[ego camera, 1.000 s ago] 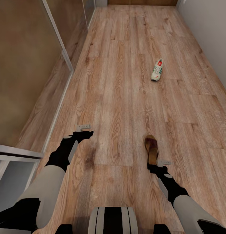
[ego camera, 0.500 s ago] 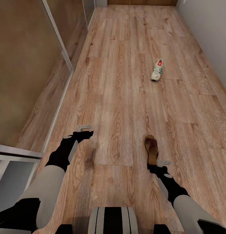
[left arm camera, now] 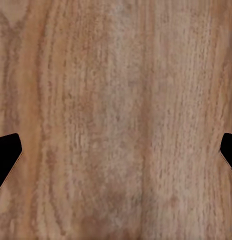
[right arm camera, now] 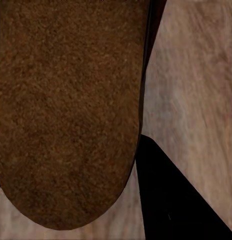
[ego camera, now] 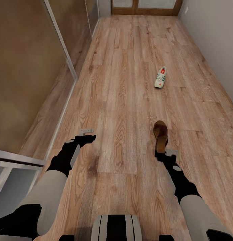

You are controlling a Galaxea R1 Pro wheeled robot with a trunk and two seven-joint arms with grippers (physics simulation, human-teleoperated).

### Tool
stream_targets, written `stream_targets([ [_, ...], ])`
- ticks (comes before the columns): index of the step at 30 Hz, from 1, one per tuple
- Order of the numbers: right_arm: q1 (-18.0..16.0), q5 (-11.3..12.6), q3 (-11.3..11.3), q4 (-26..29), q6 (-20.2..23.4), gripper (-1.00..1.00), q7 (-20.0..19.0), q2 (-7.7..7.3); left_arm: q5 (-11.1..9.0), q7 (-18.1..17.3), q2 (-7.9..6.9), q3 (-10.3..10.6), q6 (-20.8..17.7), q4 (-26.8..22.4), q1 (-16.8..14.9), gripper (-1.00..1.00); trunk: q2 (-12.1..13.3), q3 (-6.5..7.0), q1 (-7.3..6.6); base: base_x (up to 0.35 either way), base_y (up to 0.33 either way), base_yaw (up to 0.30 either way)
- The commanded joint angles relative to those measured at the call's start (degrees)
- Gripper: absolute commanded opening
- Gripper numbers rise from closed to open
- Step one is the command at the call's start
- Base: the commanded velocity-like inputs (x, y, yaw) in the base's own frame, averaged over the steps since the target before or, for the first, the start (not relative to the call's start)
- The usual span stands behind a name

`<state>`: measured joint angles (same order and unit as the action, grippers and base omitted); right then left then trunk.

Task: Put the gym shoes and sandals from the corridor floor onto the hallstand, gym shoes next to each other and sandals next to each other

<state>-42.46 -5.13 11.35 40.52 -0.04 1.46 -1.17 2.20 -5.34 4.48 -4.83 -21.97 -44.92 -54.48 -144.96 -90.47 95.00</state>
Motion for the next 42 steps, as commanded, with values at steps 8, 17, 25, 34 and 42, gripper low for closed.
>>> stream_targets([
  [8,0.0,-0.34,-0.03,20.28,16.01,-1.0,0.01,0.3,0.18,-0.46,0.01,-0.39,-0.36,-0.08,0.0,1.0,0.1,1.74,-0.2,0.0,0.0,0.0],
  [17,0.3,-0.34,-0.1,26.24,22.25,-1.0,-0.38,0.43,-0.02,-0.29,0.07,-0.41,-0.31,1.52,0.73,1.0,0.22,3.74,-0.44,0.0,0.0,0.0],
  [25,1.16,-0.66,-0.19,26.25,22.28,-1.0,-0.3,0.56,-0.01,-0.43,-0.49,-0.61,1.02,11.68,1.48,1.0,0.33,6.1,-0.64,0.0,0.0,0.0],
  [34,1.23,-0.68,-0.19,26.06,22.28,-1.0,-0.14,0.56,-0.23,-0.46,-1.61,-0.62,1.44,12.64,1.56,1.0,0.45,8.93,-0.87,0.0,0.0,0.0],
  [42,1.23,-0.67,-0.19,26.1,22.28,-1.0,-0.09,0.56,-0.35,-0.46,-1.67,-0.62,4.35,15.23,1.57,1.0,0.56,11.46,-1.08,0.0,0.0,0.0],
])
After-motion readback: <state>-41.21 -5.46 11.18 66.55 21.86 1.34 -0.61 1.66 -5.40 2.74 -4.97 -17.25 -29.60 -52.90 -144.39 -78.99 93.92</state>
